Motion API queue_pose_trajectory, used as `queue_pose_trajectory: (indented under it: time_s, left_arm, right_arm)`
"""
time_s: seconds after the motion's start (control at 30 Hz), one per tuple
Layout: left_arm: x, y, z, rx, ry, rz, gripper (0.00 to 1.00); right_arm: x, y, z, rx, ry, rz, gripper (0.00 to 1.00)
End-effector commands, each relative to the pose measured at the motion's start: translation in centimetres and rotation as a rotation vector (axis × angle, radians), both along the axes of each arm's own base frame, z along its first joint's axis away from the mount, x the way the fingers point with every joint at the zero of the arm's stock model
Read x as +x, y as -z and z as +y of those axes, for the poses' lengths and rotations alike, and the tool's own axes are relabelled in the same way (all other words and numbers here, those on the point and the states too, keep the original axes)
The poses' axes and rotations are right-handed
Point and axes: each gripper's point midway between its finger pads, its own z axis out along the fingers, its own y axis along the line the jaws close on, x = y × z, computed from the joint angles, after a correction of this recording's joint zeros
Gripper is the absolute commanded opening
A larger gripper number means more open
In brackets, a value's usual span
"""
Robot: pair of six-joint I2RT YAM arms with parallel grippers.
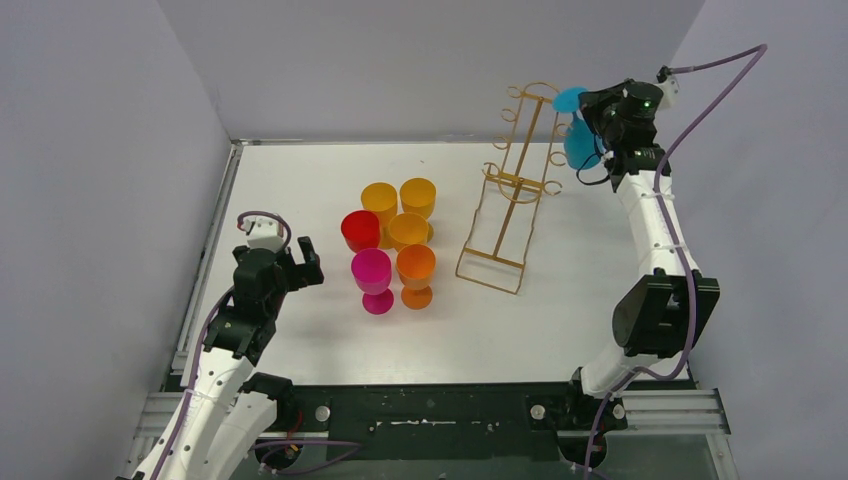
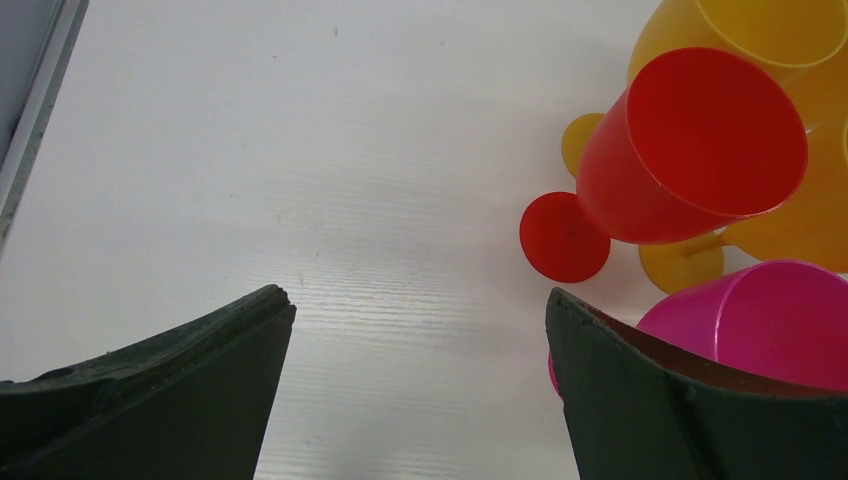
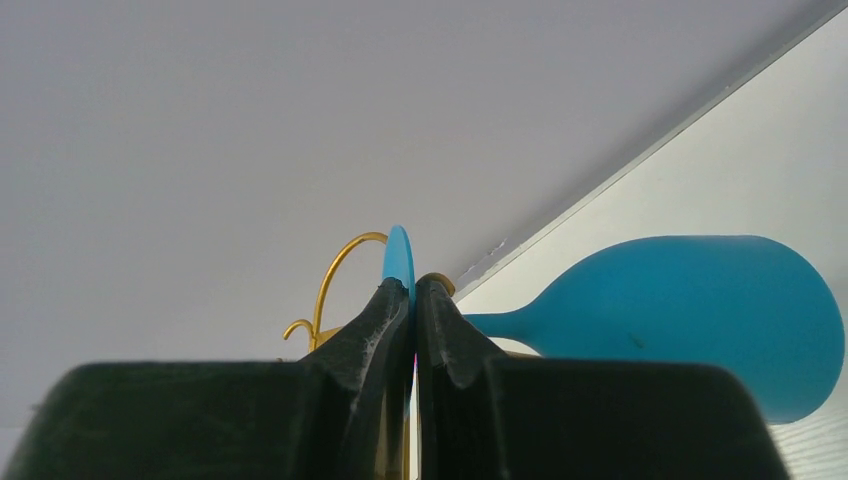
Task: Take the wine glass off the wine glass rack
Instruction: Pick up the wine glass from the wine rack.
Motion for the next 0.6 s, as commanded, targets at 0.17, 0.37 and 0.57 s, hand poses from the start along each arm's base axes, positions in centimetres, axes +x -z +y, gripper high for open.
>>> queue_pose_trajectory:
  time_s: [0.17,0.37,0.57]
  left_arm:
    - [0.7,-1.4,-0.5,-0.009,0.021,-0.054,0.96]
    - [0.7,-1.3,-0.5,-0.008,0.022,-0.051,0.96]
    - [0.7,-1.4,-0.6,-0.009,0.024,-0.053,0.96]
  right_arm:
    - [-2.0,-4.5,-1.6,-0.015,0.048,-0.121,0.0]
    - [-2.6,-5.2,-2.1,-0.011,0.058,-0.14,0.0]
    - [-3.3,-3.5,-3.4,-0.009,0.116,-0.108,0.0]
